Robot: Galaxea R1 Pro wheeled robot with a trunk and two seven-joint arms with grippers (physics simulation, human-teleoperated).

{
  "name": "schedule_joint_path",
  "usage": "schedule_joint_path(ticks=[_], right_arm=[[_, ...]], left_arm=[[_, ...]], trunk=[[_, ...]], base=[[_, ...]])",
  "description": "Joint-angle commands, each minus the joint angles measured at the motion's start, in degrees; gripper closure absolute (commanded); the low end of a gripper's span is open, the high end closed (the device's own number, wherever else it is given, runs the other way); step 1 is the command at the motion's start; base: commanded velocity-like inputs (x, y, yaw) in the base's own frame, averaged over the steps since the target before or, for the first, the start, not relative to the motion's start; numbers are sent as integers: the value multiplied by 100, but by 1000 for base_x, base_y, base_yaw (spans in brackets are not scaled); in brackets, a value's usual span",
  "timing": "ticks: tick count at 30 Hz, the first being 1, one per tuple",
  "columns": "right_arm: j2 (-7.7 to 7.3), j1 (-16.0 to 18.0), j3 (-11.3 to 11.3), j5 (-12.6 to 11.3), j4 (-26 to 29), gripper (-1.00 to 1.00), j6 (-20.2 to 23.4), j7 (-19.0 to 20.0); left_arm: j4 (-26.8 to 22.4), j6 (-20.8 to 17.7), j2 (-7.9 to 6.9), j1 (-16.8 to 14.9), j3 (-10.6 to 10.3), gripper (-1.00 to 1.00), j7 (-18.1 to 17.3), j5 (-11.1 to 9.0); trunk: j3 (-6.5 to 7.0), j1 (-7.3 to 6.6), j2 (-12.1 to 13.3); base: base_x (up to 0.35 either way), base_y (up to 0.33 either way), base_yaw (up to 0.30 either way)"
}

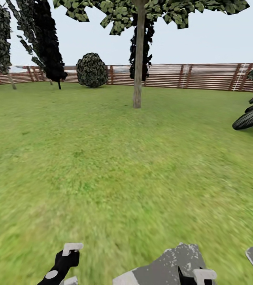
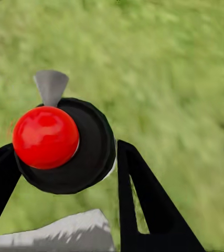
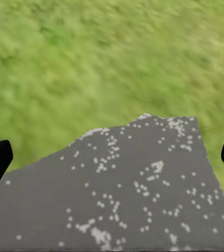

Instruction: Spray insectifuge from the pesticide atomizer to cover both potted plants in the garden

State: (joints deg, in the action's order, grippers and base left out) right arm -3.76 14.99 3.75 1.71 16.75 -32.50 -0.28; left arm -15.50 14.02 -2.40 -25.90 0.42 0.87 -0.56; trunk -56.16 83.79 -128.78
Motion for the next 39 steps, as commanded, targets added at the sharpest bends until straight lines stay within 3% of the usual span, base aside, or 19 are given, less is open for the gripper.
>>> schedule_joint_path(ticks=[1, 39], right_arm=[[-1, 4, 20, 15, -6, -100, -16, -1], [-27, 4, 29, 14, 11, -100, -11, 1]], left_arm=[[3, 16, 2, -2, 2, 100, 2, -5], [3, 14, -6, -2, 2, 100, -7, -6]], trunk=[[-4, -2, -2], [23, -2, -2]], base=[[-31, -266, -300], [-1, -273, -300]])
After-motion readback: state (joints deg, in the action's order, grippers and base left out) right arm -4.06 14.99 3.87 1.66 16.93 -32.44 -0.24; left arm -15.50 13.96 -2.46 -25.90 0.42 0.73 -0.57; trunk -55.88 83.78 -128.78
